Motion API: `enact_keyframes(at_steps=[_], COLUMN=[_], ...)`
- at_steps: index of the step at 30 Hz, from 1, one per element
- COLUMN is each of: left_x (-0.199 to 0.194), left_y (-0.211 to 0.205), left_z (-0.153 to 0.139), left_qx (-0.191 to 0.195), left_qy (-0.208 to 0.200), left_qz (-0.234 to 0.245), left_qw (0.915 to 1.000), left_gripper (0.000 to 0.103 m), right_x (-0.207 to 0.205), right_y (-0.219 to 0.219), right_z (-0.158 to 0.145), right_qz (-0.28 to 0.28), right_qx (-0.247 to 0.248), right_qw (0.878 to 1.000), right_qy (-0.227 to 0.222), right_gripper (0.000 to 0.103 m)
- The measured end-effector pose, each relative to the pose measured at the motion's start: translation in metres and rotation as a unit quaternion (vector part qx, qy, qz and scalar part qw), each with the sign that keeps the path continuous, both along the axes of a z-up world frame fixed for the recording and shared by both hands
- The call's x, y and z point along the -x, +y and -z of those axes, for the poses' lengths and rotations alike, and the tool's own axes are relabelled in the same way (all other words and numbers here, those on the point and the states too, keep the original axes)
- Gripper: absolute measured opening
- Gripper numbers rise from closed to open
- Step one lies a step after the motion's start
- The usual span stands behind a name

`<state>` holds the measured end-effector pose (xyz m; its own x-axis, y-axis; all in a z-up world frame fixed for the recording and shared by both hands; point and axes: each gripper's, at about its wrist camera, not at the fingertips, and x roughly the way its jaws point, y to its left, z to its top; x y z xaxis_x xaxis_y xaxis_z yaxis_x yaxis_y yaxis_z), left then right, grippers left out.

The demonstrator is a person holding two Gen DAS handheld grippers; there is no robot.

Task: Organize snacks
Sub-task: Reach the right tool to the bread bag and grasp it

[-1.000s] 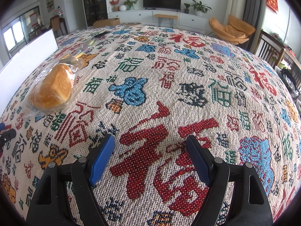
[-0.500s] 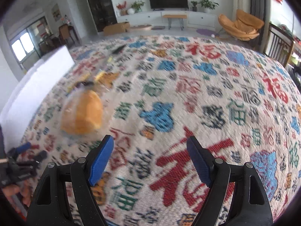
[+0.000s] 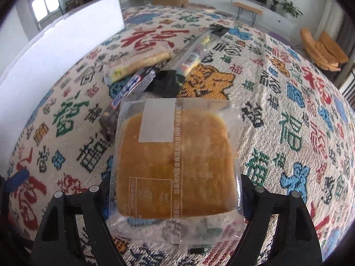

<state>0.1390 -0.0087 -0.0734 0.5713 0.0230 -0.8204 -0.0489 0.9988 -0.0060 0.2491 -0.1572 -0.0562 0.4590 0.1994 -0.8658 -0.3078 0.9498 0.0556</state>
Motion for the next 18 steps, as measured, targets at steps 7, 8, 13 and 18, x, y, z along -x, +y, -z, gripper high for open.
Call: enact_keyframes(at_steps=[7,8,13,18], left_x=[0.000,0.000,0.000,0.000], left_y=[0.000,0.000,0.000,-0.001], left_z=[0.000,0.000,0.000,0.000], left_qx=[0.000,0.000,-0.001,-0.001], left_qy=[0.000,0.000,0.000,0.000], left_qz=[0.000,0.000,0.000,0.000], left_qw=[1.0000,1.0000,1.0000,1.0000], left_gripper=[0.103,0.103,0.103,0.103], right_x=[0.035,0.038,0.052,0.053], right_y=[-0.041,-0.049,-0.100,-0.138], right_z=[-0.035,-0.041,-0.035,0.001], right_qz=[0.016,0.020,0.065,0.111], right_qx=[0.007,0.013,0.029,-0.003], right_qw=[0.998,0.997,0.994,0.992], right_qy=[-0.066,-0.076,-0.087,-0.051], right_gripper=[0.074,0.074,0.074,0.075])
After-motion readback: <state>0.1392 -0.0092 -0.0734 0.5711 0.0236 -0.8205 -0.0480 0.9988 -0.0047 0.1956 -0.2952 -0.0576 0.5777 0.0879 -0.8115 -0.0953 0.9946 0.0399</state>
